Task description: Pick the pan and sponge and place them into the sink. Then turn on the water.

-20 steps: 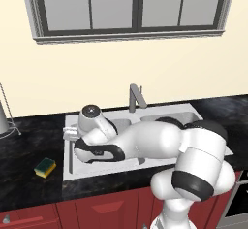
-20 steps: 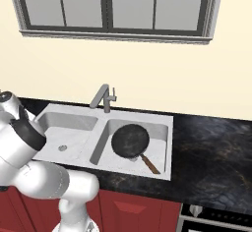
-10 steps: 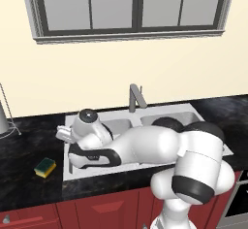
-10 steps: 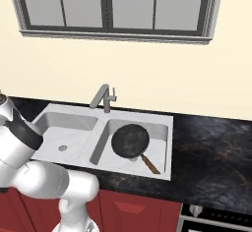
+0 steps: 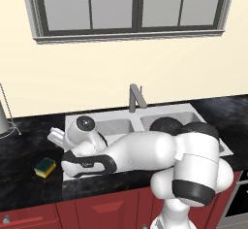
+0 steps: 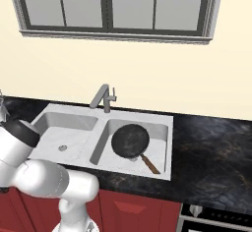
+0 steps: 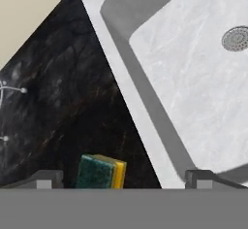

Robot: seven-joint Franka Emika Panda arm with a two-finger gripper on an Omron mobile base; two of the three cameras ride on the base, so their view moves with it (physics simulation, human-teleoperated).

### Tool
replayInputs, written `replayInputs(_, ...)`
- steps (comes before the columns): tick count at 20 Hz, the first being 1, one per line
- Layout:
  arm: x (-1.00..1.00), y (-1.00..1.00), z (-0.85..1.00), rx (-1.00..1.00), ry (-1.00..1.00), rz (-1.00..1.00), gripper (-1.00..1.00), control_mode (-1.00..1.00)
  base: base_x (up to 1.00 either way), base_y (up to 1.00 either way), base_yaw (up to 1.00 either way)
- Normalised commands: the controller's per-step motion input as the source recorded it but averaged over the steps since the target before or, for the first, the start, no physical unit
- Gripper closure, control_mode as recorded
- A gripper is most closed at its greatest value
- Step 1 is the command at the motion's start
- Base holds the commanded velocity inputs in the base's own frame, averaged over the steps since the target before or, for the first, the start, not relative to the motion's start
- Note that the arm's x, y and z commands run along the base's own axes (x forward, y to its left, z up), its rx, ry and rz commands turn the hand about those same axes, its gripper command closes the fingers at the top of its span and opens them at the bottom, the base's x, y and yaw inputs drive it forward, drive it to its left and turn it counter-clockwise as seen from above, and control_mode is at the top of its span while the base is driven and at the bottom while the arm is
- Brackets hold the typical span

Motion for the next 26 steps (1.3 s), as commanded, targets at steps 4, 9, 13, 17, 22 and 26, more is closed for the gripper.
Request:
replayInputs(4,-0.06,0.26,0.00,0.15,0.06,-0.03,-1.00,-1.00,0.00,0.00,0.00)
replayInputs(9,0.00,0.22,0.00,0.13,0.08,-0.03,-1.00,-1.00,0.00,0.00,0.00)
replayInputs(13,0.00,0.20,-0.04,0.10,0.10,-0.03,-1.00,-1.00,0.00,0.00,0.00)
replayInputs(17,0.00,0.20,-0.14,0.07,0.10,-0.02,-1.00,-1.00,0.00,0.00,0.00)
replayInputs(22,-0.01,0.20,-0.18,0.04,0.09,-0.01,-1.00,-1.00,0.00,0.00,0.00)
replayInputs(26,0.00,0.20,-0.22,0.01,0.10,-0.01,-1.00,-1.00,0.00,0.00,0.00)
